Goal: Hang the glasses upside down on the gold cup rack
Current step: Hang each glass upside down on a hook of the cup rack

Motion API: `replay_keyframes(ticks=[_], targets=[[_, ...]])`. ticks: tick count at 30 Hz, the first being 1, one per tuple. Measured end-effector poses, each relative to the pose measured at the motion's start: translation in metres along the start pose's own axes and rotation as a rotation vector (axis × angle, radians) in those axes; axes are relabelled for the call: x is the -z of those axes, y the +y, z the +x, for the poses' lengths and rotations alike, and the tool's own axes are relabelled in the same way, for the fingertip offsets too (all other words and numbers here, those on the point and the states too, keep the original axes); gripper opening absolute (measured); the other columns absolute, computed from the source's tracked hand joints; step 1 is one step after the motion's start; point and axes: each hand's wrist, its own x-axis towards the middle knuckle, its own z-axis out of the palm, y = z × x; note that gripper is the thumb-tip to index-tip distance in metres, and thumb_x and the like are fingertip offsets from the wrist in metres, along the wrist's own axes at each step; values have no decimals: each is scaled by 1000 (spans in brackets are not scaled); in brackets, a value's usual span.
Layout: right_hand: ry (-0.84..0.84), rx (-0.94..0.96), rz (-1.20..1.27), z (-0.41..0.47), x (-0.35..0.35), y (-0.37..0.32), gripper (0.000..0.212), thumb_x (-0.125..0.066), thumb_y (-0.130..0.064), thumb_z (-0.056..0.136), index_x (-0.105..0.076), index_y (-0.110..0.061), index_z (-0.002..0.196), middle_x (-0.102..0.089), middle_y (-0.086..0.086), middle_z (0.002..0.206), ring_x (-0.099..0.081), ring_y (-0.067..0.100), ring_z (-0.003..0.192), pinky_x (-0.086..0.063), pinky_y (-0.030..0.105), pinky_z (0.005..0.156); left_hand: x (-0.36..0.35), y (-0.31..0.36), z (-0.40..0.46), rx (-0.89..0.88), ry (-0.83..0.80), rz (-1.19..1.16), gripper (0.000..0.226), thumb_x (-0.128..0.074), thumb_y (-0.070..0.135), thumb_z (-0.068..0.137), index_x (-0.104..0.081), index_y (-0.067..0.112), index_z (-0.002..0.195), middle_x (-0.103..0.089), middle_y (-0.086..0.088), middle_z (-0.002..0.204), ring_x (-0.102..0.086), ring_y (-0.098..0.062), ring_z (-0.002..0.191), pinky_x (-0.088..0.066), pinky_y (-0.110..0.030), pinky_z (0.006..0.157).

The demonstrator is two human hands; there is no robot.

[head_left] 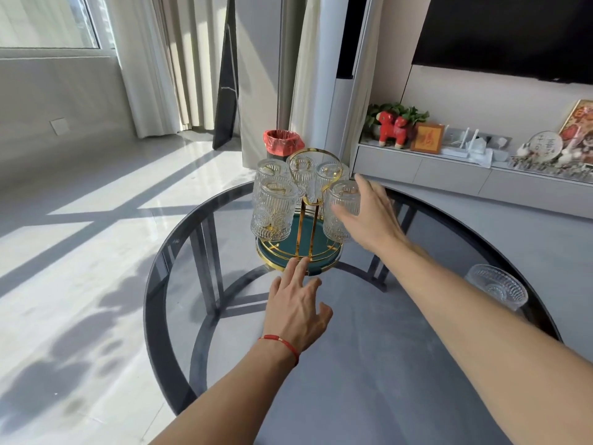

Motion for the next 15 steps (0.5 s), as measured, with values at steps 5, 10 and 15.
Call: replay_keyframes(ticks=[5, 10, 15], targets=[[173, 81, 36, -72, 8, 29, 66, -65, -16, 97, -40, -4, 156, -35, 13, 164, -34, 28, 151, -23, 25, 118, 2, 4, 0, -6, 9, -23, 47, -57, 38, 91, -58, 27, 137, -22, -6, 167, -12, -25, 155, -31, -47, 119], [486, 85, -126, -136, 43, 94, 59, -72, 2, 77, -66, -7, 135, -50, 16, 153, -43, 39, 135, -32, 42, 118, 6, 21, -7, -52, 61, -89, 47, -63, 29, 86, -62, 27, 133, -34, -6, 163, -30, -27, 148, -40, -49, 112], [475, -378, 177, -142, 71, 138, 90, -81, -25, 83, -33, -16, 159, -35, 13, 161, -33, 33, 147, -35, 43, 116, 9, 28, -8, -23, 79, -184, 47, -66, 23, 83, -65, 23, 130, -42, -9, 158, -39, -29, 143, -39, -45, 113]])
